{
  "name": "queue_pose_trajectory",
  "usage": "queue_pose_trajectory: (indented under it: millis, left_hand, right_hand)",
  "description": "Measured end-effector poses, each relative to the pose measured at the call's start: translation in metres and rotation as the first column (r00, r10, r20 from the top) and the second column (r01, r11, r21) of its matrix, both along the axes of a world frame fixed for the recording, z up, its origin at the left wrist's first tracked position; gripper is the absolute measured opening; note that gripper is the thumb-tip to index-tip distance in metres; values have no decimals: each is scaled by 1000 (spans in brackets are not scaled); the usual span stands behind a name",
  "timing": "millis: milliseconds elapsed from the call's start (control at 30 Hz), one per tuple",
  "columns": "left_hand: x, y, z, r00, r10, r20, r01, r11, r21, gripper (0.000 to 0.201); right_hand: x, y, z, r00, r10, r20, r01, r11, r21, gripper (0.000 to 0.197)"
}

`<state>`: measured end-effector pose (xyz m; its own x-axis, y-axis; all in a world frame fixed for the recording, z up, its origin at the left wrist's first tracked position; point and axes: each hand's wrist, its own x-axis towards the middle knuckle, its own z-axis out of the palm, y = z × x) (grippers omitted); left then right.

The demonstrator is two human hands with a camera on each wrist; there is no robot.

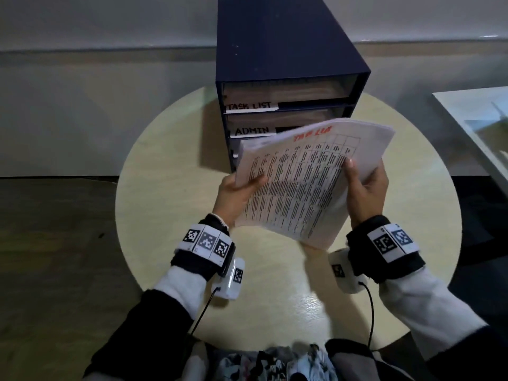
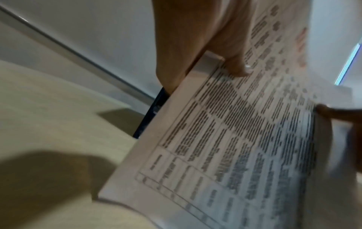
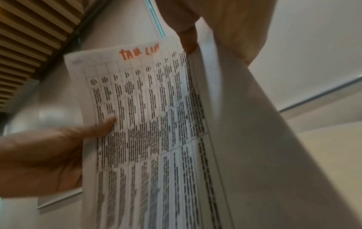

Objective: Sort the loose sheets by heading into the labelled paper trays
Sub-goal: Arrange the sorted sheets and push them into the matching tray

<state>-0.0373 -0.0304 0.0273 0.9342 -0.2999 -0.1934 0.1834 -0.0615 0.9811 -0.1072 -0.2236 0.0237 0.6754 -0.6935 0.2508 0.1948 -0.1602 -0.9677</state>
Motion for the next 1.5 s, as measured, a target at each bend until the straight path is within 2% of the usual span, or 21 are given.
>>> queue_pose_trajectory:
  millis: [67,133,200,333,433,467,533,600,667,700,800,933,1067,1167,1267,1300,1400,1500]
  left_hand:
    - [3,-2,-4,1000,28,1,-28,993,114,44]
    - [5,-8,3,998,60,24,-63,987,148,42]
    - [12,-12,8,996,90,-5,-89,990,107,39]
    - [30,-18,21,981,133,-141,-125,990,65,41]
    - [45,-21,33,981,105,-162,-97,994,54,39]
    - [51,-22,37,982,102,-157,-96,994,50,43]
    - [70,-24,42,975,110,-191,-99,993,69,62]
    - [103,-24,28,965,118,-234,-97,990,101,72]
    - [125,-26,27,956,97,-279,-66,991,116,69]
    - [126,-29,37,961,101,-259,-70,990,124,61]
    - [112,-30,67,980,95,-173,-66,984,164,39]
    - [95,-23,79,975,-99,-200,112,992,56,32]
    - [92,-16,77,978,-35,-205,36,999,3,25]
    - [96,-14,77,979,26,-202,-23,1000,13,24]
    - [103,-14,78,981,-8,-192,25,996,91,27]
    - [106,-15,78,982,-26,-187,50,991,122,28]
    - [113,-18,81,984,-58,-171,94,974,207,28]
    - [117,-20,81,991,-89,-100,114,952,284,18]
  right_hand:
    - [8,-7,4,998,-24,-53,19,995,-98,12]
    - [19,-16,9,994,-37,-108,20,987,-159,10]
    - [29,-25,11,983,-10,-183,-17,989,-144,9]
    - [27,-31,8,929,135,-345,-175,981,-89,12]
    - [7,-33,-3,890,262,-373,-259,964,60,8]
    - [-1,-32,-4,874,325,-362,-291,945,147,6]
    - [-15,-33,-6,839,426,-338,-349,899,265,16]
    - [-23,-35,1,818,489,-304,-395,861,320,6]
    - [-23,-38,13,809,522,-268,-416,832,366,14]
    - [-20,-39,20,814,526,-247,-415,824,386,18]
    - [-4,-39,41,852,480,-210,-364,831,422,20]
    - [35,-41,63,925,337,-177,-217,849,481,22]
    - [79,-40,76,933,329,-144,-208,821,532,20]
    - [104,-33,83,935,311,-171,-190,845,500,26]
    - [123,-30,87,942,143,-303,-43,948,315,33]
    - [129,-27,87,942,93,-321,3,958,287,33]
    - [140,-24,82,944,140,-299,-14,922,387,33]
    - [145,-26,75,971,76,-226,30,901,432,15]
